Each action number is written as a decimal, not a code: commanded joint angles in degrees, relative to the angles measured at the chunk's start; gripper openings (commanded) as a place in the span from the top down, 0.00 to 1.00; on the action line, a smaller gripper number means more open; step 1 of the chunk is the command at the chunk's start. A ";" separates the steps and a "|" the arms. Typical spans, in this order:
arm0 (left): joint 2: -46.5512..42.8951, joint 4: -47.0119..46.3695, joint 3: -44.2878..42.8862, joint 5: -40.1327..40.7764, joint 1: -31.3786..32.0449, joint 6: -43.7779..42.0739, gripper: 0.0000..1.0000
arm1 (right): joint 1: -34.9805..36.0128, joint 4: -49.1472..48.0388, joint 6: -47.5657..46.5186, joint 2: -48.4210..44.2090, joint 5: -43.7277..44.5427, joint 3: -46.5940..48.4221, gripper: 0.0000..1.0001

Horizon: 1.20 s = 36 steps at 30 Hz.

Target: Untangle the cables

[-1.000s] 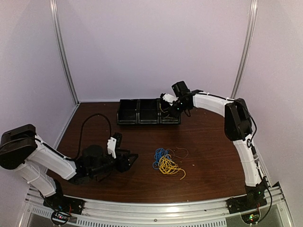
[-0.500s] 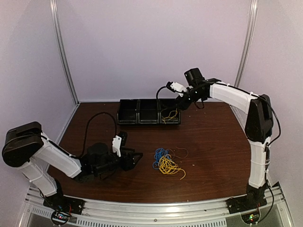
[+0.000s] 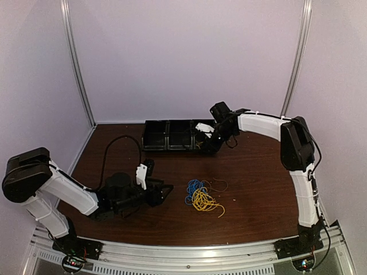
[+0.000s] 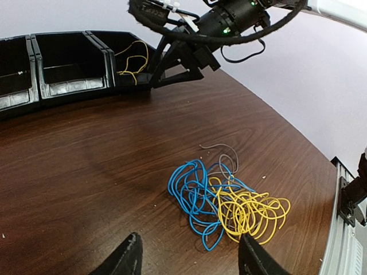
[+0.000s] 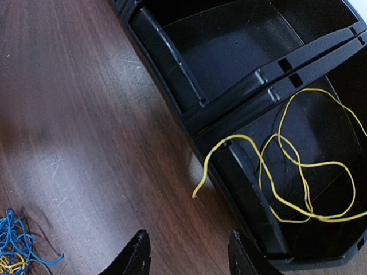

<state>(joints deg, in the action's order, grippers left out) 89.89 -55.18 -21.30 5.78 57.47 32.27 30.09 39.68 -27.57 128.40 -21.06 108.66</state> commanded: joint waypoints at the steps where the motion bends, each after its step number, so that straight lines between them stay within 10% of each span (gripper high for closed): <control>1: -1.38 -0.51 -0.01 0.40 -0.27 -0.46 0.42 | 0.69 -1.25 1.34 3.50 0.09 4.54 0.52; 14: -1.41 -0.52 0.25 0.57 -0.30 -0.46 0.42 | 0.72 -5.05 3.75 6.53 0.02 7.44 0.69; 19: -0.82 -0.85 0.29 0.32 -0.26 -0.22 0.42 | 0.75 -5.88 4.88 7.61 0.78 9.04 1.00; 36: -1.73 -1.75 1.60 0.59 -0.27 0.60 0.42 | 0.06 -4.64 7.45 9.43 10.08 15.37 0.99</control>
<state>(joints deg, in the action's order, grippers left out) 89.45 -55.22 -20.47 5.80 57.47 32.38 30.24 33.89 -21.12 140.09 -12.49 124.57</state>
